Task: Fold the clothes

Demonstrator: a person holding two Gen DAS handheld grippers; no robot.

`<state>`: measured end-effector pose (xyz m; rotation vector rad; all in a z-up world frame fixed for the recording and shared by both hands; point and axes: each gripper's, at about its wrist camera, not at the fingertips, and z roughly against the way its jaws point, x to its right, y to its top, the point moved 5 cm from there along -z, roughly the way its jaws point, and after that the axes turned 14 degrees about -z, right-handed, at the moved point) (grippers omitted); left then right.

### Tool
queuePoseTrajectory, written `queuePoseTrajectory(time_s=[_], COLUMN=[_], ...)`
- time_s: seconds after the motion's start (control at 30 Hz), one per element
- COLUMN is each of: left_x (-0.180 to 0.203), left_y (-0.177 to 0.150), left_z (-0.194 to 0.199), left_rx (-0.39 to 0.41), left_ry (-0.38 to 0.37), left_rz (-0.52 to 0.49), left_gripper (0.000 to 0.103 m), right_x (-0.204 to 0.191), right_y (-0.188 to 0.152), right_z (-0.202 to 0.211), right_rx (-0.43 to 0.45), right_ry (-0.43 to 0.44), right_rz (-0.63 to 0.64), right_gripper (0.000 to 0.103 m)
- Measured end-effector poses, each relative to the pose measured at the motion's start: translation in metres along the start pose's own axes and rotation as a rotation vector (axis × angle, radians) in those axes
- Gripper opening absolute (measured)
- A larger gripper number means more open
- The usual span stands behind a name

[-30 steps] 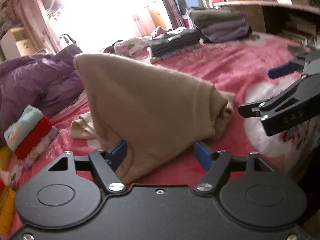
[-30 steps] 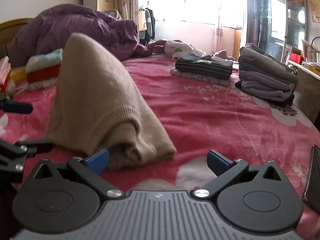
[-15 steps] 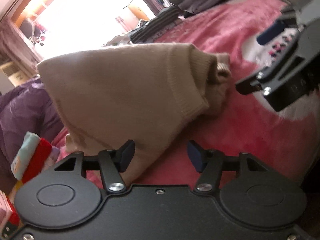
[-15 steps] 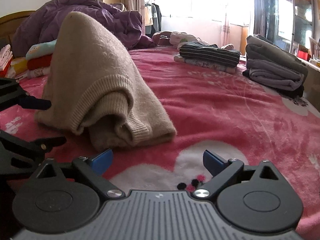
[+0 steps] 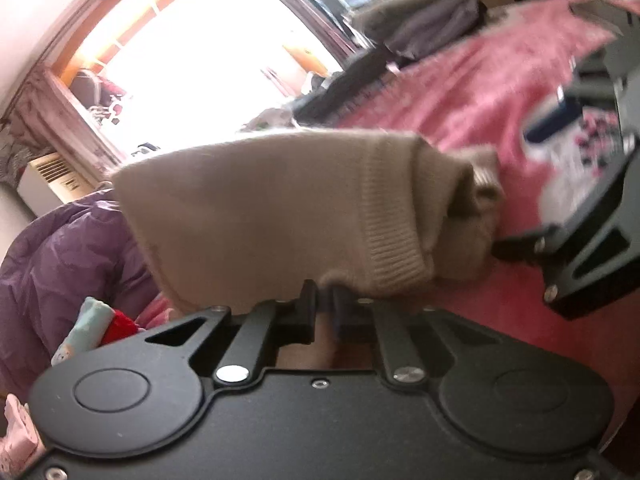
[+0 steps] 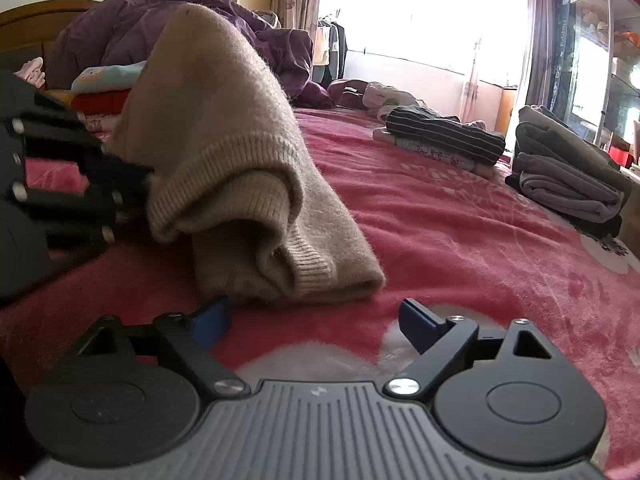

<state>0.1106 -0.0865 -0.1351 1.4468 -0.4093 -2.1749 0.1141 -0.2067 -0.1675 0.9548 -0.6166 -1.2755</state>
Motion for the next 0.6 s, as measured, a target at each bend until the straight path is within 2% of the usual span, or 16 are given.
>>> queuePoseTrajectory(time_s=[0.23, 0.3, 0.6], left_x=[-0.049, -0.060, -0.094], left_y=[0.006, 0.010, 0.030], left_z=[0.020, 0.026, 0.064], left_rx=[0.044, 0.061, 0.164], left_ry=[0.080, 0.096, 0.148], left_rz=[0.133, 0.143, 0.169], left_gripper=[0.005, 0.005, 0.005], right_x=[-0.007, -0.011, -0.022], right_y=[0.003, 0.004, 0.013], right_z=[-0.001, 0.000, 0.004], right_rx=[0.029, 0.046, 0.126], right_ry=[0.000, -0.007, -0.025], right_rz=[0.020, 0.038, 0.090], right_gripper=[0.069, 0.064, 0.062])
